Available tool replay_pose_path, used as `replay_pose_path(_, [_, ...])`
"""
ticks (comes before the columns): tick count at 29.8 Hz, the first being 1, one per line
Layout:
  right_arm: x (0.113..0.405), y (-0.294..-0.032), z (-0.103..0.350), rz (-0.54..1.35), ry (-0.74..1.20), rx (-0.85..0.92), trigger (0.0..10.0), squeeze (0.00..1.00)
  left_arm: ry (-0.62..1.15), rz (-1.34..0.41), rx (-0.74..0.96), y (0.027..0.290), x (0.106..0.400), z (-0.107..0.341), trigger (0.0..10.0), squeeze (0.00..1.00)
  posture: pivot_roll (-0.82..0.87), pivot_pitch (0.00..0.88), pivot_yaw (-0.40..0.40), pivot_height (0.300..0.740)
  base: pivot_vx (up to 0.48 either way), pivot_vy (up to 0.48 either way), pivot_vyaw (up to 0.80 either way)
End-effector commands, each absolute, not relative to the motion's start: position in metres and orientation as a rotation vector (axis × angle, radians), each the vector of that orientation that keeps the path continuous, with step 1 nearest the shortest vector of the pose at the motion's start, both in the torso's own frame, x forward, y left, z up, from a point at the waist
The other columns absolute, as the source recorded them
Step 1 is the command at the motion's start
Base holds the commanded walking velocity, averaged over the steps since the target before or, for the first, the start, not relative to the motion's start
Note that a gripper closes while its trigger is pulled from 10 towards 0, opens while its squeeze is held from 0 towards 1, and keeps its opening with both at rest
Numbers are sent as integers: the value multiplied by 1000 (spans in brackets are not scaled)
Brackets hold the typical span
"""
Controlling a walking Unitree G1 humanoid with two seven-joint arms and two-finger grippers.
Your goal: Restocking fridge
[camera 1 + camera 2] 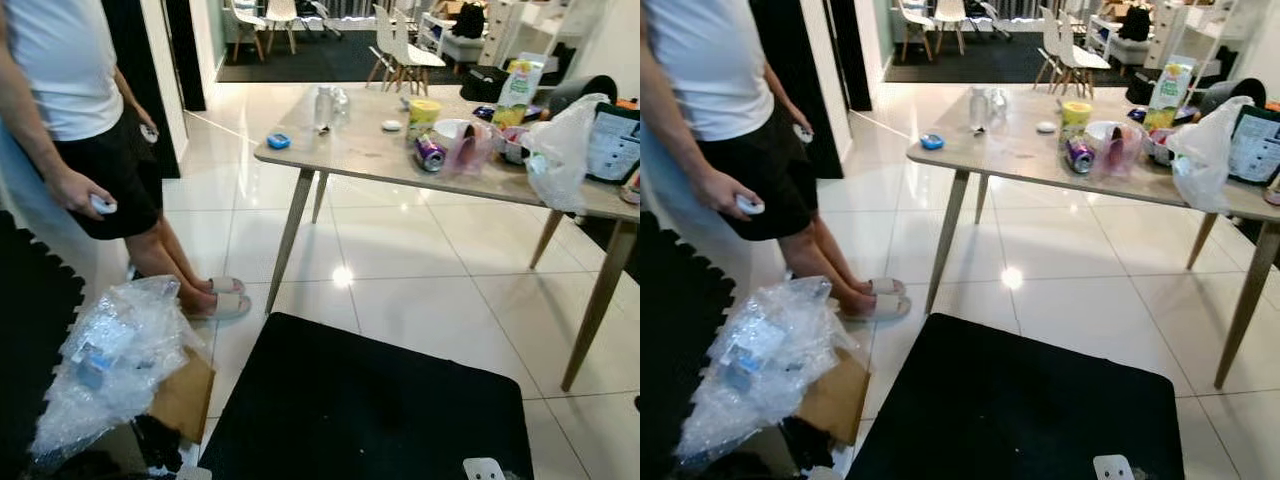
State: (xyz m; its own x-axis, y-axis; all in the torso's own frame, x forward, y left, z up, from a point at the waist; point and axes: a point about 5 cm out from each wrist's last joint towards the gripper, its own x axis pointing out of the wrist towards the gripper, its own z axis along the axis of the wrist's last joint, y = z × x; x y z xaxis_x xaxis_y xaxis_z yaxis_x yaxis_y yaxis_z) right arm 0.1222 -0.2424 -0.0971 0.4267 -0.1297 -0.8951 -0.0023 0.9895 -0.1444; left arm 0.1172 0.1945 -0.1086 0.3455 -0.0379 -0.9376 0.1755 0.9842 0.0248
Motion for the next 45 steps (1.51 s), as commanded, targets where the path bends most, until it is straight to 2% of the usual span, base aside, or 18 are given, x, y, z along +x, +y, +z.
replay_pose_path(1, [122, -241, -97, -82, 1128, -128, 10000, 0, 1218, -150, 122, 191, 114, -110, 10000, 0, 81, 0, -26, 740, 0, 0, 0])
replay_pose_path(15, [121, -241, -98, -87, 1136, -127, 10000, 0, 1222, -157, 119, 191, 114, -110, 10000, 0, 82, 0, -26, 740, 0, 0, 0])
replay_pose_path(36, [117, -241, -100, -95, 1159, -127, 10000, 0, 1231, -171, 115, 189, 111, -111, 10000, 0, 80, 0, -27, 740, 319, 0, 0])
replay_pose_path(45, [116, -241, -100, -101, 1161, -127, 10000, 0, 1232, -171, 115, 189, 110, -111, 10000, 0, 80, 0, -28, 740, 335, 0, -612])
